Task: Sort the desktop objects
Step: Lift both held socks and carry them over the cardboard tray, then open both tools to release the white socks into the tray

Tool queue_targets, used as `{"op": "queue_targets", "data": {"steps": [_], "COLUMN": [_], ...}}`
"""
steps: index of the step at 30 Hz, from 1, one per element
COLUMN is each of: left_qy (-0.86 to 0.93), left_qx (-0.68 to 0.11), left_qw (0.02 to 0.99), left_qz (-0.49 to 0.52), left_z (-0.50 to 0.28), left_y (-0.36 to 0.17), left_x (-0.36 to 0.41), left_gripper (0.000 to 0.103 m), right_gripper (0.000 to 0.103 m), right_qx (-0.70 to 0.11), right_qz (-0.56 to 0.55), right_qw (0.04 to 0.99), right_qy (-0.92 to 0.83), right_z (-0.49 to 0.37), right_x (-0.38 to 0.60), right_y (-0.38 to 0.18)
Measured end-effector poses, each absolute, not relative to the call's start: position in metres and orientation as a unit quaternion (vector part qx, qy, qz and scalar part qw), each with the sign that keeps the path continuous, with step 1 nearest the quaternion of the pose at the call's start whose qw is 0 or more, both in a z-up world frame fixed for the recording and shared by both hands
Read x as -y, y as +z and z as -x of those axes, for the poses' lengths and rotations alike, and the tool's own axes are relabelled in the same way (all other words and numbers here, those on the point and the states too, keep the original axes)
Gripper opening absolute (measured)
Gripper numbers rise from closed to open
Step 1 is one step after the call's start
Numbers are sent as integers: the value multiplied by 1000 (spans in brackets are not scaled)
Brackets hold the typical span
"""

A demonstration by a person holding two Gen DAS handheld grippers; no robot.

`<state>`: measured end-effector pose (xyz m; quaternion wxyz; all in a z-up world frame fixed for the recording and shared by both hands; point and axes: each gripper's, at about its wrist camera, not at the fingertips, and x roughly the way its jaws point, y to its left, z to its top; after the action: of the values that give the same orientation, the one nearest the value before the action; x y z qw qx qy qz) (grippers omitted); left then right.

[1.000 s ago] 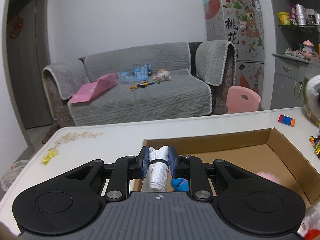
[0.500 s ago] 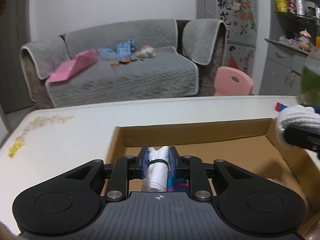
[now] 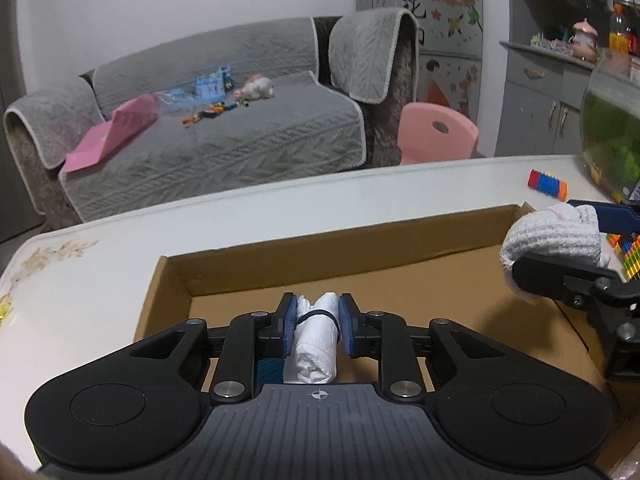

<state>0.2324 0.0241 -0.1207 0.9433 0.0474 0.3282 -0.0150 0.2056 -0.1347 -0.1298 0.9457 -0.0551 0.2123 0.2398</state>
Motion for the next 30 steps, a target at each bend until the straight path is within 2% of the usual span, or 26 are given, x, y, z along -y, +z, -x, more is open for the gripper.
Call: {"op": "queue_targets", "data": {"steps": [13, 16, 18, 19, 20, 27, 30], "left_qy": [-18, -23, -25, -27, -26, -31, -33], "left_qx": [-360, -365, -365, -362, -354, -352, -349], "left_qw": [931, 929, 928, 929, 932, 932, 934], "left_qz": [-55, -62, -68, -67, -66, -73, -69], "left_z": [-240, -240, -239, -238, -237, -235, -234], "left_y": [-131, -132, -133, -132, -131, -129, -127], "left_x": [-14, -12, -10, -10, -9, -5, -5], "left_gripper": [32, 38, 54, 71, 83, 86, 86], "right_gripper": [71, 71, 72, 72, 72, 77, 87], "right_qx": [-233, -238, -240, -241, -242, -245, -239], "right_qz": [58, 57, 57, 57, 57, 42, 40], "right_qw": [943, 943, 943, 943, 943, 945, 947], "right_qy": [229, 226, 225, 224, 222, 213, 209], "right_z": [-210, -212, -213, -213, -213, -216, -216], "right_x": [134, 134, 134, 134, 134, 139, 140], "right_y": [-134, -136, -136, -136, -136, -137, -137]}}
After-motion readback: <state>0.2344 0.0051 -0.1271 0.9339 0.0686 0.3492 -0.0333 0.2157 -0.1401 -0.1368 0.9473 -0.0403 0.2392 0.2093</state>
